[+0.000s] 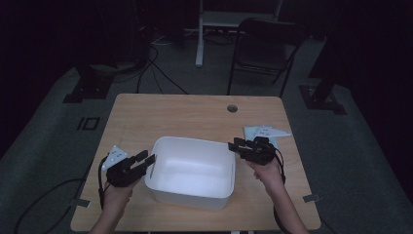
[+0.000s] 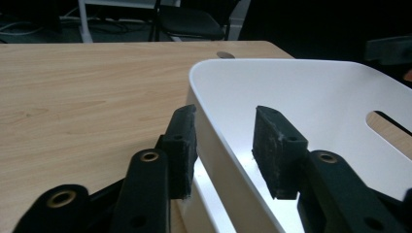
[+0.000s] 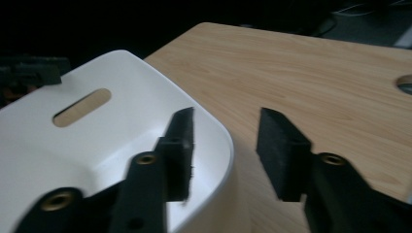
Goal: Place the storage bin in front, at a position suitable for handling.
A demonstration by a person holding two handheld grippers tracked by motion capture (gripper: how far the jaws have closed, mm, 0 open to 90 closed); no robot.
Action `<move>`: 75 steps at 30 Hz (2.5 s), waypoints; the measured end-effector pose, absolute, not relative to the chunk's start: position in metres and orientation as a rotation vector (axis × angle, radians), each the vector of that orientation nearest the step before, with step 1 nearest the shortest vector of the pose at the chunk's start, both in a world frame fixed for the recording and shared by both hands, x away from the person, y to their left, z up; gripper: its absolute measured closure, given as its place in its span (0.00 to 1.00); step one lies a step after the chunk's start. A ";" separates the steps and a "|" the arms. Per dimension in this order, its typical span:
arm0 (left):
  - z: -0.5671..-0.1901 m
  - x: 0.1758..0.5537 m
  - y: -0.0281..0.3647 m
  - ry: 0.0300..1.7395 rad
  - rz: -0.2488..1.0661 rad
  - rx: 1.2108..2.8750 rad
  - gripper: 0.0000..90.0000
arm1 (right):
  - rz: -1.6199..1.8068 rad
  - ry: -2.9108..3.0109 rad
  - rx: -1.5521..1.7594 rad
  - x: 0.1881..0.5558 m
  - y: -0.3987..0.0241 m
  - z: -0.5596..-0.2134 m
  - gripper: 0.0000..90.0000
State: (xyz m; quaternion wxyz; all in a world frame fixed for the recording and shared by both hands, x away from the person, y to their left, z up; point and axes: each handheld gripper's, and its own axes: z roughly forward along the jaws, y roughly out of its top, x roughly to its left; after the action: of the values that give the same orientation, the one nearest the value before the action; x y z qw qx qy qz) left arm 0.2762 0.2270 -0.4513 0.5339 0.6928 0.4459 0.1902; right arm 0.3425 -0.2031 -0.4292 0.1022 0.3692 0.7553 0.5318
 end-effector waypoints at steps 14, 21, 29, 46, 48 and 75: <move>-0.448 0.306 0.236 0.971 0.434 1.657 0.44 | 1.436 2.081 1.135 0.295 -0.204 -0.429 0.37; -0.448 0.314 0.234 0.899 0.432 1.701 0.40 | 1.456 2.004 1.211 0.276 -0.201 -0.428 0.22; -0.453 0.326 0.229 0.921 0.406 1.729 0.45 | 1.417 2.084 1.231 0.273 -0.189 -0.437 0.28; -0.455 0.331 0.221 0.951 0.416 1.760 0.79 | 1.373 2.173 1.274 0.277 -0.180 -0.447 0.62; -0.455 0.330 0.221 0.953 0.429 1.760 0.80 | 1.387 2.170 1.288 0.279 -0.181 -0.447 0.63; -0.453 0.295 0.219 1.029 0.511 1.732 0.78 | 1.323 2.209 1.297 0.318 -0.182 -0.438 0.81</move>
State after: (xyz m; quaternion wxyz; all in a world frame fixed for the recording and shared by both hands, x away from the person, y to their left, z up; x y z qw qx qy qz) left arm 0.2949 0.2186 -0.4531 0.5071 0.7183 0.4267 0.2118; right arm 0.3176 -0.1818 -0.4379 0.1291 0.4462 0.7597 0.4550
